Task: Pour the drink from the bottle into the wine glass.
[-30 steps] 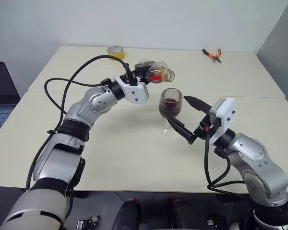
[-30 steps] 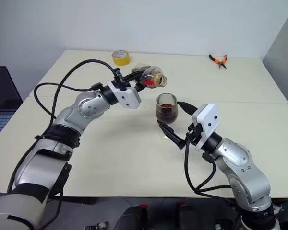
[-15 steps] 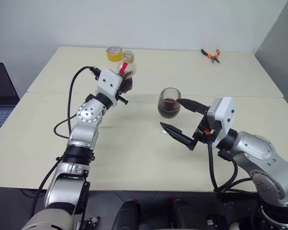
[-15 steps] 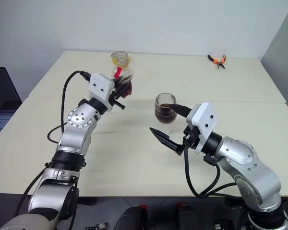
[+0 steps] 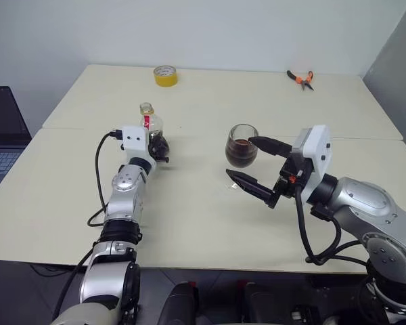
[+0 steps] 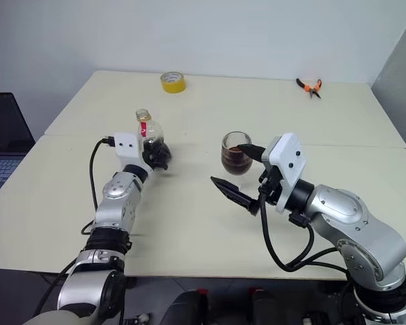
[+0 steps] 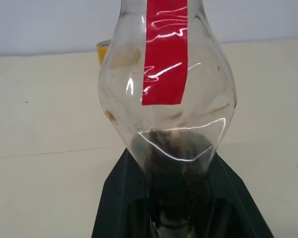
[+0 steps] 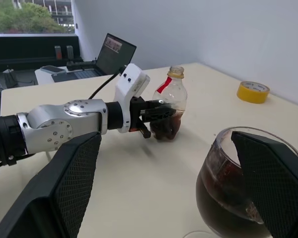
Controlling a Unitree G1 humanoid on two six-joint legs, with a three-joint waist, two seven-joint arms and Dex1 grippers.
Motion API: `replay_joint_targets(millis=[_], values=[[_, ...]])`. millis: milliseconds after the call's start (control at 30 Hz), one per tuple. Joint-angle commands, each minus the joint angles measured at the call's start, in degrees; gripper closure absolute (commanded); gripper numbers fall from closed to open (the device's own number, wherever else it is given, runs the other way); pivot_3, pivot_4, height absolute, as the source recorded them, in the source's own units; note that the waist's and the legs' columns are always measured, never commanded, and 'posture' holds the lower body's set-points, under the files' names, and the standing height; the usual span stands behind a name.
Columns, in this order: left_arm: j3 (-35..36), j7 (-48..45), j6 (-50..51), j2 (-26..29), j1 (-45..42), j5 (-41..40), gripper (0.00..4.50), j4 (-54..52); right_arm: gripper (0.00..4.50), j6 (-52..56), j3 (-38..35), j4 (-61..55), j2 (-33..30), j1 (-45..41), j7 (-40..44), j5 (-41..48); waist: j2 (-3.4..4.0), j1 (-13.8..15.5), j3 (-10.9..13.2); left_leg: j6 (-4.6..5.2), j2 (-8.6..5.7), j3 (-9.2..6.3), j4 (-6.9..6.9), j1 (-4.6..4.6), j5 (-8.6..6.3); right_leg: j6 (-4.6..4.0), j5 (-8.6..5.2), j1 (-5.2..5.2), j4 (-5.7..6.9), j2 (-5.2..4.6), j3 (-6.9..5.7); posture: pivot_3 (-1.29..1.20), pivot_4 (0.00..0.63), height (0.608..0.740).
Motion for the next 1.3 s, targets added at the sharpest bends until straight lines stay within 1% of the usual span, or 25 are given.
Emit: replay_joint_targets(millis=[33,167,200,267,500,533,600,700,833,867,933,1000,1067,1133,1300], values=[[1.6,1.3,-2.8,-0.4,-1.8,-0.6,3.87,0.6,0.00,-1.5,-0.8,-1.4,-0.1,-1.2,0.3,0.5,0.00,0.0,0.0,0.00,0.00,0.00,0.00,0.00,0.00,0.00,0.00,0.00,-0.01,0.00,0.00,0.00,0.150,0.740],[0.5,1.1,-5.1,-0.5,-1.6,0.9,3.87,1.5,0.00,-1.6,-0.7,-1.5,-0.2,-1.0,0.6,0.5,-0.01,0.0,0.0,0.00,0.01,-0.01,0.00,0.00,0.00,0.00,0.00,0.00,0.00,0.00,-0.01,0.00,0.150,0.740],[0.8,0.6,-5.0,-0.7,-1.6,0.2,3.87,1.8,0.00,-1.6,-0.6,-1.6,-0.2,-0.9,0.7,0.5,-0.01,0.0,0.0,0.00,0.01,-0.01,0.00,0.00,0.00,0.00,0.00,0.00,-0.01,0.00,-0.01,0.00,0.150,0.740],[0.9,0.4,-5.5,-0.8,-1.1,0.0,3.13,2.0,0.00,-1.6,-0.5,-1.7,-0.2,-0.8,0.8,0.5,-0.01,0.0,0.0,0.00,0.01,-0.01,0.00,0.00,0.00,0.00,0.00,0.00,-0.01,0.00,-0.01,0.00,0.150,0.740],[0.4,0.4,-7.0,-1.0,0.6,0.8,0.89,0.8,0.00,-0.6,-0.8,-1.6,0.1,-0.2,0.8,2.1,-0.01,0.0,0.0,0.00,0.01,-0.01,-0.01,0.01,0.00,0.00,0.00,0.00,-0.01,0.00,-0.01,0.00,0.150,0.740],[0.3,0.4,-7.5,-1.0,1.0,1.1,0.51,0.3,0.00,-0.6,-0.9,-1.6,0.1,-0.1,0.8,2.4,-0.01,0.0,0.0,0.00,0.01,-0.01,-0.01,0.01,0.00,0.00,0.00,0.00,-0.02,0.00,0.00,0.00,0.150,0.740],[0.2,0.3,-7.6,-1.4,2.2,0.9,0.02,-1.6,0.00,-0.8,-1.3,-1.8,-0.3,0.5,0.8,2.7,-0.01,0.0,0.0,0.00,0.01,-0.01,-0.01,0.01,0.00,0.00,0.00,0.00,-0.02,0.00,0.00,0.00,0.150,0.740],[0.5,0.8,-5.9,-1.8,5.5,0.6,0.02,-6.9,0.00,-1.9,-3.1,-2.6,-1.2,2.9,1.5,2.9,-0.01,0.0,0.0,0.00,0.01,-0.01,-0.02,0.00,0.00,0.00,0.00,0.01,-0.03,0.00,0.00,0.00,0.150,0.740],[-0.2,1.1,-3.5,-1.3,10.6,1.8,0.02,-15.9,0.00,-4.5,-3.9,-2.3,-2.1,7.3,2.0,0.4,-0.03,0.0,0.0,-0.01,0.03,-0.01,-0.04,0.00,0.00,0.00,0.00,0.03,-0.05,0.00,0.02,0.00,0.150,0.740],[-0.2,1.5,-2.3,-1.5,12.4,1.8,0.02,-19.4,0.00,-6.8,-3.8,-0.9,-1.3,9.0,1.3,-2.0,-0.04,0.0,0.0,-0.01,0.04,-0.01,-0.04,0.01,0.00,0.00,0.00,0.03,-0.05,0.00,0.01,0.00,0.150,0.740],[-1.1,2.3,0.5,-1.8,18.7,2.8,0.02,-29.9,0.00,-15.7,-3.4,3.5,2.8,14.5,-0.1,-8.3,-0.20,0.0,-0.2,-0.01,0.05,-0.03,-0.04,0.02,0.00,0.00,0.00,0.04,-0.04,0.01,0.00,0.00,0.150,0.740],[-1.0,3.8,4.1,-2.8,23.3,2.5,0.02,-37.4,0.00,-23.9,-3.4,7.5,8.2,18.4,-1.1,-11.7,-0.29,0.0,-0.3,-0.03,0.09,-0.01,-0.14,0.05,-0.01,0.00,0.00,0.08,-0.17,0.02,0.01,0.00,0.150,0.740],[-1.2,3.9,6.4,-3.1,25.1,2.5,0.02,-39.6,0.00,-29.2,-3.4,12.1,11.1,19.9,-2.0,-15.5,-0.22,0.0,-0.3,-0.03,0.08,0.01,-0.15,0.05,-0.01,0.00,0.00,0.08,-0.18,0.01,0.05,0.00,0.150,0.740],[-1.6,4.3,7.9,-3.1,26.0,3.1,0.02,-39.8,0.00,-35.3,-3.8,17.4,12.4,20.8,-2.2,-19.8,-0.22,0.1,-0.4,-0.02,0.05,0.02,-0.10,0.11,-0.01,0.00,0.00,0.08,-0.07,0.01,0.05,0.00,0.150,0.740],[-1.6,4.7,7.9,-3.6,27.1,3.2,0.02,-39.6,0.00,-45.2,-5.5,26.8,14.8,20.7,-3.1,-24.3,-0.20,0.0,-0.4,-0.01,0.03,0.02,-0.11,0.23,-0.02,0.00,0.00,0.19,-0.08,0.04,0.06,0.00,0.150,0.740]])
